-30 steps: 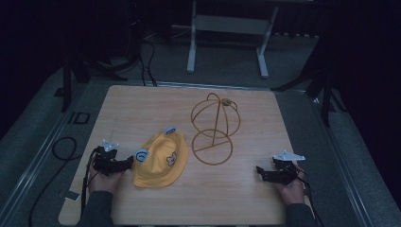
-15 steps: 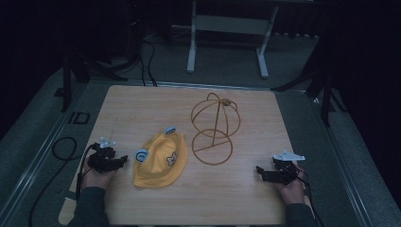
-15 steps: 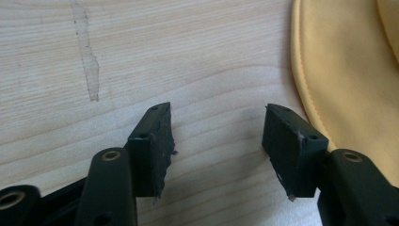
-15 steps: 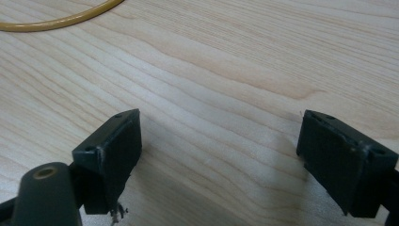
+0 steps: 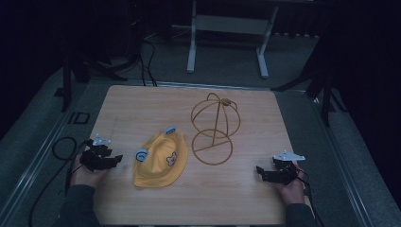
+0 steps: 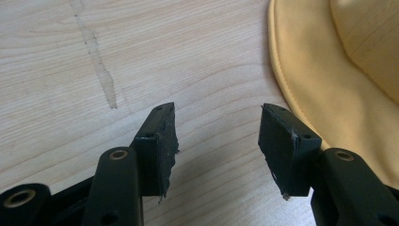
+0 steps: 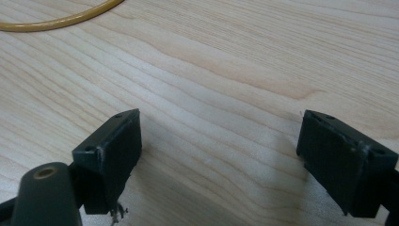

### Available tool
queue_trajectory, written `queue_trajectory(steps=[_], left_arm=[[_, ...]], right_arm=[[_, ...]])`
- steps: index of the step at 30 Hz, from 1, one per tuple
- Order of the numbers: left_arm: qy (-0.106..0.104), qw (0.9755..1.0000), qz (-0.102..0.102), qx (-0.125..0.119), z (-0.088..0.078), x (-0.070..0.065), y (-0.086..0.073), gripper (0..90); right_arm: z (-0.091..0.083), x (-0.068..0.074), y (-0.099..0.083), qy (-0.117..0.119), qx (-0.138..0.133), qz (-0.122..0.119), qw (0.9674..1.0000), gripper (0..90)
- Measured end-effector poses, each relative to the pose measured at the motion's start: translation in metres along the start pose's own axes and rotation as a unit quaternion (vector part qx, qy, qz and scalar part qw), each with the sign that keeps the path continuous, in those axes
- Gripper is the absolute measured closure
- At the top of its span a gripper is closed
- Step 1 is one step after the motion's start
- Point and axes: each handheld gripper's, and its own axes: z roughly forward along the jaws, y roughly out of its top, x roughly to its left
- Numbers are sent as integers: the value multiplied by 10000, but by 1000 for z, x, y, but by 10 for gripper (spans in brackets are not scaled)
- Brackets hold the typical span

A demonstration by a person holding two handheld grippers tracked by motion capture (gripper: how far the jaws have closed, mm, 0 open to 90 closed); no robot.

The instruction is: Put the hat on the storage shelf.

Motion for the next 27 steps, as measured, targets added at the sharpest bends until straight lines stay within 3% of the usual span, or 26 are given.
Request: queue_trajectory(steps=[17, 27], left_arm=[[-74, 9984, 303, 481, -32, -2, 28, 472], [-128, 9974, 484, 525, -47, -10, 41, 471]], right_arm=[[0, 0, 0, 0, 1, -3, 10000, 144], [0, 0, 0, -1, 0, -1, 10000, 144]])
